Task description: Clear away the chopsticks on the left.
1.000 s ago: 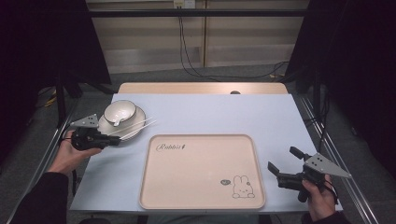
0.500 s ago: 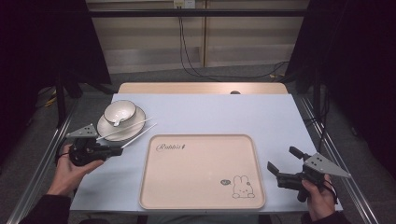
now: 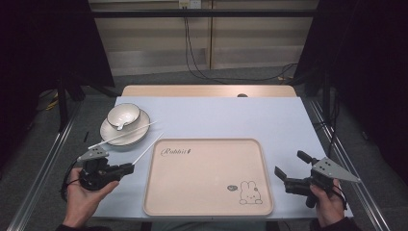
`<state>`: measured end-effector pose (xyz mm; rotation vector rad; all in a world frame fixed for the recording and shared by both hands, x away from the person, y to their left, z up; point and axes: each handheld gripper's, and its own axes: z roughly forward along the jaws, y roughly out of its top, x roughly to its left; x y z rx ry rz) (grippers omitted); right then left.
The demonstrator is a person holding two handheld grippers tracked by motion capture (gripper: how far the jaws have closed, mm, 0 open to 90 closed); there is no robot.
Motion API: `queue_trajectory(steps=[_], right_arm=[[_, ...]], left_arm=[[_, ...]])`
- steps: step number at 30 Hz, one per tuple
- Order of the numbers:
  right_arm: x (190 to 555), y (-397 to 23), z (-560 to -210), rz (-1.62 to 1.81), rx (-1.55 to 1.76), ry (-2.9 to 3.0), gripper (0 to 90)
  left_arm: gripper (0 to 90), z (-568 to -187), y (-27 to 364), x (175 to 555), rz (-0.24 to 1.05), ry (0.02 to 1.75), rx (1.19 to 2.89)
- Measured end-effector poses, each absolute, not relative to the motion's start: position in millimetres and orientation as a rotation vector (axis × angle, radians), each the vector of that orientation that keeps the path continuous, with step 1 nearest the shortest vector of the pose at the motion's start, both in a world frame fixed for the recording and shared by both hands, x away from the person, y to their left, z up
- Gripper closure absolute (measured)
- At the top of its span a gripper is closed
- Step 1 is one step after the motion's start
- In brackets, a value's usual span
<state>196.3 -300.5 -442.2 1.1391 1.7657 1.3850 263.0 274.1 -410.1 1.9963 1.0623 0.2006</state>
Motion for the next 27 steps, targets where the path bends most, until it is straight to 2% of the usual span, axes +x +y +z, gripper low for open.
queue_trajectory(steps=[7,16,27], right_arm=[[197.0,-300.0,-442.3,1.387,1.142,1.772,0.9],[199.0,-298.4,-442.5,1.387,1.14,1.777,0.8],[200.0,-297.9,-442.8,1.384,1.128,1.779,0.8]], left_arm=[[84.5,-416.4,250.2,250.9,0.191,1.193,1.935],[84.6,-430.2,231.0,253.2,0.232,1.386,1.893],[84.7,-443.5,210.2,261.9,0.183,1.489,1.887]])
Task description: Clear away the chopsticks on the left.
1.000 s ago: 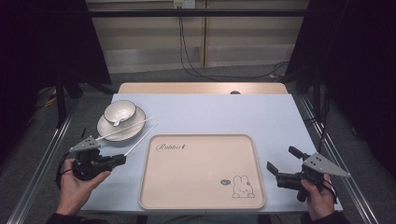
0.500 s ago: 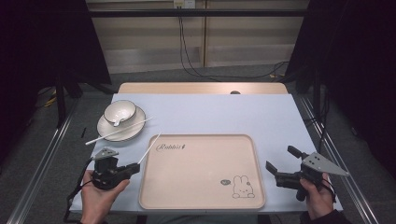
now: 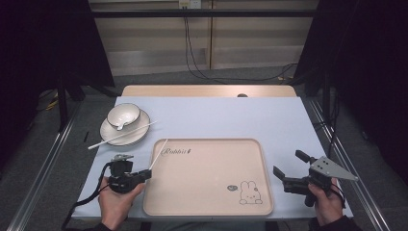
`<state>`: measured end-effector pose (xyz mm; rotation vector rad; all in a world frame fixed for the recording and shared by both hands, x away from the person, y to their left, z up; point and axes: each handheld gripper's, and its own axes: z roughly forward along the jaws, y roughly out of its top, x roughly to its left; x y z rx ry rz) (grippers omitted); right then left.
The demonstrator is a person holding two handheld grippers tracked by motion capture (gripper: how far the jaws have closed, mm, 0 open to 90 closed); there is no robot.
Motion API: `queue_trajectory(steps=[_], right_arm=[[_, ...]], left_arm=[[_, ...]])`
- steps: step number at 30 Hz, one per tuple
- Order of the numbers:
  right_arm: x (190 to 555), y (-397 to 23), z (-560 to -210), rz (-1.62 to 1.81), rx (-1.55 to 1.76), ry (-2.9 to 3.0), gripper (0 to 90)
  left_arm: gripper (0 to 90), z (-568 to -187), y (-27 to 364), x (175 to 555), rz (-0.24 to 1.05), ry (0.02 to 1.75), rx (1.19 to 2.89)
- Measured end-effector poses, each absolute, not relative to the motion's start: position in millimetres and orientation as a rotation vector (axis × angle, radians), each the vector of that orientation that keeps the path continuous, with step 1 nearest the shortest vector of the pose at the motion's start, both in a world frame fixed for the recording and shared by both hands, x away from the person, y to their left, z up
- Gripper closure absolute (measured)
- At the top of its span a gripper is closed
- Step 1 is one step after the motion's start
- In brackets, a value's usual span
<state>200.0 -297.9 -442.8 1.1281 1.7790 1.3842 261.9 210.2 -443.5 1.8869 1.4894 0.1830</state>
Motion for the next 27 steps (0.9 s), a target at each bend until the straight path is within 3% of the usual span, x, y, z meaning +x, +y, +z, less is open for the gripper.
queue_trajectory(steps=[13,27], right_arm=[[200.2,-297.9,-443.0,1.384,1.118,1.792,0.8],[200.4,-297.1,-443.4,1.381,1.126,1.799,0.8]], left_arm=[[84.6,-460.3,189.9,274.9,0.168,1.515,1.97],[84.2,-463.6,186.7,278.5,0.136,1.513,1.938]])
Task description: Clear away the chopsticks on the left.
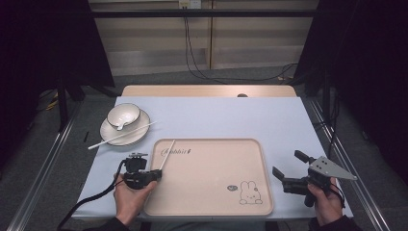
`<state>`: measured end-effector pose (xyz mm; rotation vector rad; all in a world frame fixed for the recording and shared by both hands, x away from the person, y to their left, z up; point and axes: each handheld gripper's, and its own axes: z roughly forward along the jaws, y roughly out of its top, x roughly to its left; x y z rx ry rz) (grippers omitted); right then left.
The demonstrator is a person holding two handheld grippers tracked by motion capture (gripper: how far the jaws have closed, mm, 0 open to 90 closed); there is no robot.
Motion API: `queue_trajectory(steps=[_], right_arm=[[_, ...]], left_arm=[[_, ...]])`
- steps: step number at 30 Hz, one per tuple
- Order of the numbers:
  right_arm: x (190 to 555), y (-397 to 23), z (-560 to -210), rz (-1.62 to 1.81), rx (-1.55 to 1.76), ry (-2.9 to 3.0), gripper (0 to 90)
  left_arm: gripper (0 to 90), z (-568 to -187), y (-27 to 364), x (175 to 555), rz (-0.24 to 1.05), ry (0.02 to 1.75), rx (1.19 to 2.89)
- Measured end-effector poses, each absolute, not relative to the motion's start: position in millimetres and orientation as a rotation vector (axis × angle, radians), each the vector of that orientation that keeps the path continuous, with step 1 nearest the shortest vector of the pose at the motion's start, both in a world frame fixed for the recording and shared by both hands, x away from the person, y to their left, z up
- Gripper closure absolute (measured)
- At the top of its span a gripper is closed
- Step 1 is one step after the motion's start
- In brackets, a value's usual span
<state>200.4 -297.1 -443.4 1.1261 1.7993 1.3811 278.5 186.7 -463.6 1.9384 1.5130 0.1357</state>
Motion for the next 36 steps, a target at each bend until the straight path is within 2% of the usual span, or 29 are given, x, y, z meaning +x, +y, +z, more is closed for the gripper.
queue_trajectory(steps=[4,8,11,13,19,24,26,29,32,36], right_arm=[[200.3,-297.0,-443.4,1.382,1.124,1.804,0.8],[200.7,-296.7,-443.6,1.381,1.128,1.8,0.8],[200.5,-296.7,-443.5,1.382,1.125,1.803,0.8],[200.7,-296.9,-443.6,1.382,1.129,1.8,0.8],[200.3,-297.1,-443.4,1.384,1.125,1.802,0.8],[200.4,-297.1,-443.2,1.388,1.123,1.798,0.8],[200.4,-297.2,-443.1,1.389,1.122,1.799,0.8],[200.4,-297.2,-443.2,1.389,1.123,1.799,0.8],[200.5,-297.3,-443.4,1.384,1.127,1.8,0.8],[200.7,-297.0,-443.6,1.382,1.131,1.797,0.8]], left_arm=[[78.4,-463.7,186.5,278.9,0.112,1.506,1.927],[80.1,-463.1,188.1,279.8,0.103,1.495,1.942],[69.9,-461.7,188.9,279.6,0.096,1.455,1.951],[70.5,-458.9,191.3,279.6,0.116,1.405,1.967],[49.7,-442.7,205.4,278.1,0.214,1.22,1.994],[28.7,-432.7,217.0,279.1,0.257,1.064,1.989],[22.6,-429.2,223.4,279.9,0.295,1.044,1.992],[27.4,-422.6,233.1,277.7,0.385,1.028,1.987],[19.9,-415.6,245.6,280.1,0.425,1.016,1.977],[12.3,-409.5,268.1,291.6,0.399,0.965,1.971]])
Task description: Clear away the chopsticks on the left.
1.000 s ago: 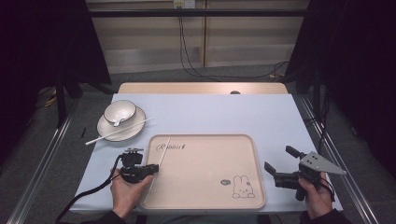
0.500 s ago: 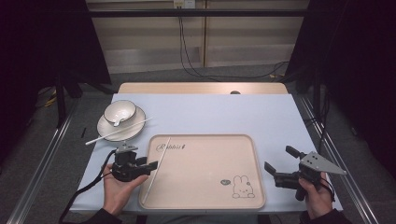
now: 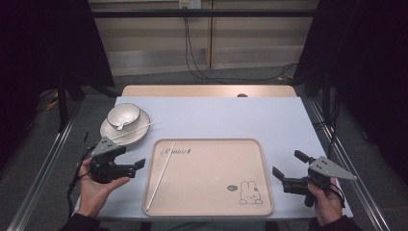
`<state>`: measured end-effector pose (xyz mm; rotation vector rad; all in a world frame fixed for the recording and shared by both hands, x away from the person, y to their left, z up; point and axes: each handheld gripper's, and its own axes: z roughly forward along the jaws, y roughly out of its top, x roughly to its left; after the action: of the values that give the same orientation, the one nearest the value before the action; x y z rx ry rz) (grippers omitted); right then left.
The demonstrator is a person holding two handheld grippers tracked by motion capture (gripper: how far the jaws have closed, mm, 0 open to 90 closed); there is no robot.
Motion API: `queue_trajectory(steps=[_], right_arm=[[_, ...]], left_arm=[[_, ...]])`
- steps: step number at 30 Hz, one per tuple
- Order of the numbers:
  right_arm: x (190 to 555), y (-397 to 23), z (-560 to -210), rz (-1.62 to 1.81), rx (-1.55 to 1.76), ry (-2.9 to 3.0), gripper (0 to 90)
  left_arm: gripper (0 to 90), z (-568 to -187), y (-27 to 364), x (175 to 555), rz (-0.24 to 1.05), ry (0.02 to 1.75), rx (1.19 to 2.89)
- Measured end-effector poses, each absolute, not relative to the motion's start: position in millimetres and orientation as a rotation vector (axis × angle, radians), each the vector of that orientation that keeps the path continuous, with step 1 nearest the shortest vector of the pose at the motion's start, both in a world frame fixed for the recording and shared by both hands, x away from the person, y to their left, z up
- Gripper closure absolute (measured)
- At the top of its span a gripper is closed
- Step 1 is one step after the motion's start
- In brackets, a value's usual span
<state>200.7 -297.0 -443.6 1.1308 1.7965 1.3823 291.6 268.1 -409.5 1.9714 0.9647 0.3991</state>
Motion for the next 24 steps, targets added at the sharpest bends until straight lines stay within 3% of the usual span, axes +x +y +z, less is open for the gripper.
queue_trajectory(steps=[7,10,11,14,24], right_arm=[[200.6,-297.3,-443.7,1.381,1.135,1.8,0.8],[200.6,-297.6,-443.7,1.386,1.134,1.802,0.8],[200.7,-297.6,-443.8,1.386,1.134,1.804,0.8],[200.3,-297.7,-443.6,1.384,1.132,1.806,0.8],[200.5,-297.7,-443.9,1.379,1.137,1.803,0.8]], left_arm=[[7.8,-412.1,310.6,310.0,0.365,0.89,1.948],[10.6,-412.2,321.1,318.3,0.392,0.852,1.96],[11.4,-413.0,325.4,323.6,0.346,0.821,1.957],[12.9,-413.7,335.4,333.8,0.416,0.788,2.008],[23.8,-414.1,354.9,370.5,0.345,0.72,2.132]])
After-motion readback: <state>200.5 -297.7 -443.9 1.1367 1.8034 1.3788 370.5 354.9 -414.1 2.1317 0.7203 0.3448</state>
